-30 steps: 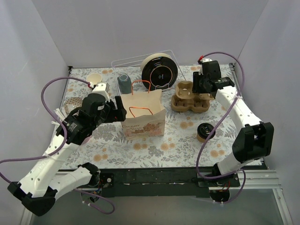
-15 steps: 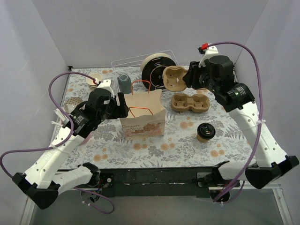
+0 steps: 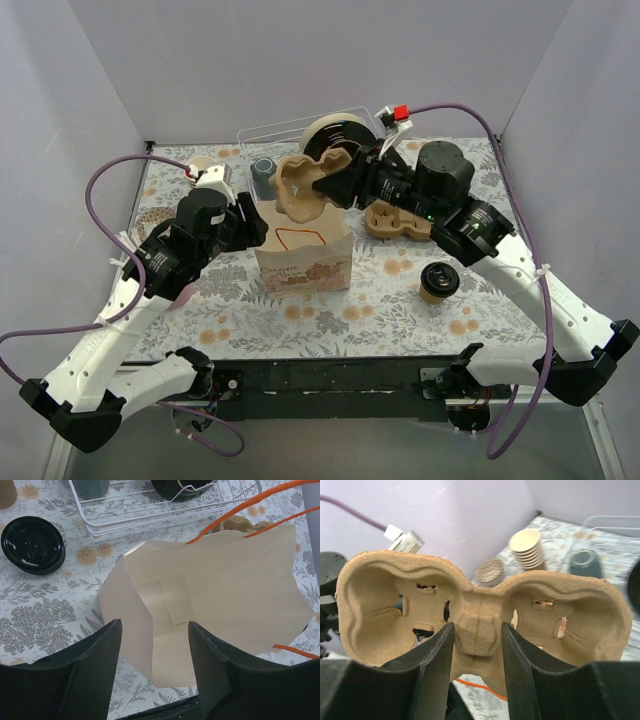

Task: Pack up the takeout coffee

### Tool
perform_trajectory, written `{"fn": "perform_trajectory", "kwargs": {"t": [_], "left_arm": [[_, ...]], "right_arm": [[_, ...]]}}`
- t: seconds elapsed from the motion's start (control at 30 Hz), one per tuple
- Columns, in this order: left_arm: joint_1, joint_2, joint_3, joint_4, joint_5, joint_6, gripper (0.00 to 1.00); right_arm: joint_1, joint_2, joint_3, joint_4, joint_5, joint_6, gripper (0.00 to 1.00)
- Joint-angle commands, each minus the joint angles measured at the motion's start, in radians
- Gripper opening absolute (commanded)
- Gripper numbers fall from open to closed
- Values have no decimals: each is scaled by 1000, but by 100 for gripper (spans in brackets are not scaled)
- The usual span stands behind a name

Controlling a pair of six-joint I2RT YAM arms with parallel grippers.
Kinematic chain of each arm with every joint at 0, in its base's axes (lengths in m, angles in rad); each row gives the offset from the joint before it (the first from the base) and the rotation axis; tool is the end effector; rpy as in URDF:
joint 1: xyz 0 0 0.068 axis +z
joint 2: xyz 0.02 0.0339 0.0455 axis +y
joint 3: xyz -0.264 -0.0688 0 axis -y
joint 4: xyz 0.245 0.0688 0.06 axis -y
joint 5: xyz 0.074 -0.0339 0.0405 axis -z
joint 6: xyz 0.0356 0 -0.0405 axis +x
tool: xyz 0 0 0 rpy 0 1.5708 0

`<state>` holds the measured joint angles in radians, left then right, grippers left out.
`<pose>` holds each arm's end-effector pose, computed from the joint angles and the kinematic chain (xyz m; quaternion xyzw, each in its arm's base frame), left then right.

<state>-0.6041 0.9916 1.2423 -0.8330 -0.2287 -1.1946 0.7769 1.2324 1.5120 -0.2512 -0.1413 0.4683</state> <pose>0.1599 -0.1006 0.3936 -0.3063 0.8210 -0.3065 0.3718 0.1822 0.1862 0.4909 -0.1569 0.6792 0.4571 0.5524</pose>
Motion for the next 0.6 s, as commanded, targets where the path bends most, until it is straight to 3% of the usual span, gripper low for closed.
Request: {"fn": "perform_trajectory", "kwargs": {"t": [0.0, 0.47, 0.5, 0.57], "left_arm": [[3, -42, -32, 20, -9, -26, 50], [3, -96, -124, 75, 57, -48, 9], [3, -94, -127, 75, 61, -51, 3], [1, -97, -127, 72, 65, -59, 0]], "right_arm": [[51, -5, -62, 233, -73, 104, 34], [71, -25, -256, 418, -86, 216, 34], [71, -27, -262, 421, -81, 220, 34], [73, -34, -292, 431, -77, 236, 34]]}}
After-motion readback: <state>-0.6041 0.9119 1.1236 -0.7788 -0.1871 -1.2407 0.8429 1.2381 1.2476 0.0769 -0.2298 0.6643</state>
